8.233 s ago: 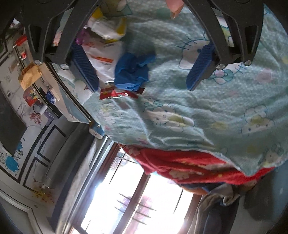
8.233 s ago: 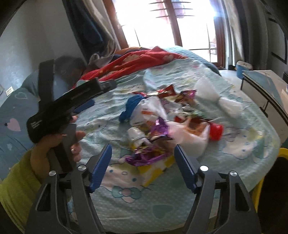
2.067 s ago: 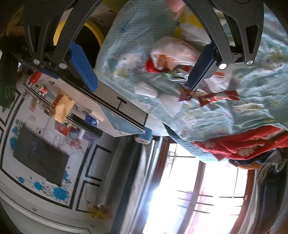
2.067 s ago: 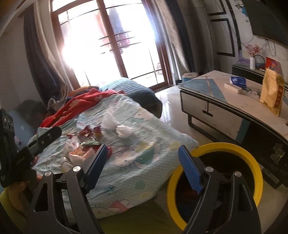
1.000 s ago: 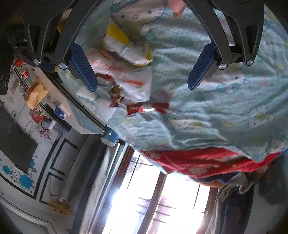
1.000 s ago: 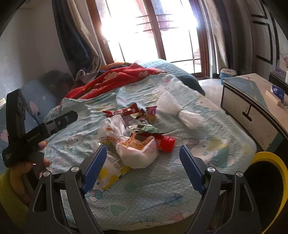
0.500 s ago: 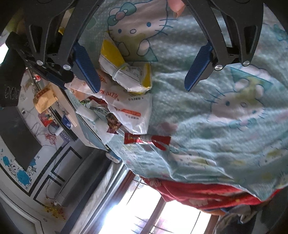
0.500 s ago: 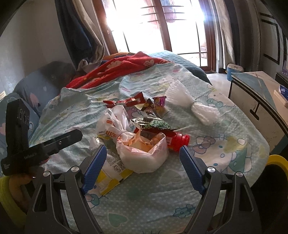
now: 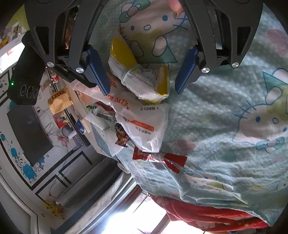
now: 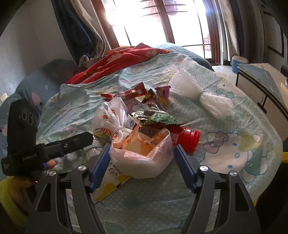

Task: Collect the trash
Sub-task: 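Grasp the yellow-white snack packet with the left tool while the right tool grasps the white plastic bag, then carry the snack packet and white plastic bag over the yellow bin with both tools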

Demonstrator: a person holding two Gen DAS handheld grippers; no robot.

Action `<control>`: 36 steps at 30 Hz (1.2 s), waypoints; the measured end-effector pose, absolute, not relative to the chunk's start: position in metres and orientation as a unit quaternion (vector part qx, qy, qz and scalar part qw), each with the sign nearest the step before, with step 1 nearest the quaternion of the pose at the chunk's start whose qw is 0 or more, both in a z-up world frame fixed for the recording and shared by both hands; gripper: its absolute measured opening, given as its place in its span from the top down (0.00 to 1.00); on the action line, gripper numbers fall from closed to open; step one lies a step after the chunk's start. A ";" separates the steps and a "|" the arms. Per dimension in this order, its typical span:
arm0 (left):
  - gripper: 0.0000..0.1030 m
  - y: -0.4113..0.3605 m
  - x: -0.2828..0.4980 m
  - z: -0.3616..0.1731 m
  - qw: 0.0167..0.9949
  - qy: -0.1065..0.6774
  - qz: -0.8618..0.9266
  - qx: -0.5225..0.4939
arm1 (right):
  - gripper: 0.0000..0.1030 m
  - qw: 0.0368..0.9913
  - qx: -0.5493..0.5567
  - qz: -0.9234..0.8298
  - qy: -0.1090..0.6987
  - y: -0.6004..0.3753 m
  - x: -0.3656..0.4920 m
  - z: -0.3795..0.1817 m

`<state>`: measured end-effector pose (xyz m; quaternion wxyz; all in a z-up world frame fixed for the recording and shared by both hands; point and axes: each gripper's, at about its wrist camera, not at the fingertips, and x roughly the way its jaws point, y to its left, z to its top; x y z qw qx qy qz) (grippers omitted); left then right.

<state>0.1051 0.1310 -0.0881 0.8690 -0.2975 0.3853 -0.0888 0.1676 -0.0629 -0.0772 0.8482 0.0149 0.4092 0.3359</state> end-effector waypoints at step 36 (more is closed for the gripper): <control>0.73 0.118 0.083 -0.066 0.881 0.376 -0.120 -0.260 | 0.55 0.847 0.073 0.347 0.396 -0.084 0.144 -0.053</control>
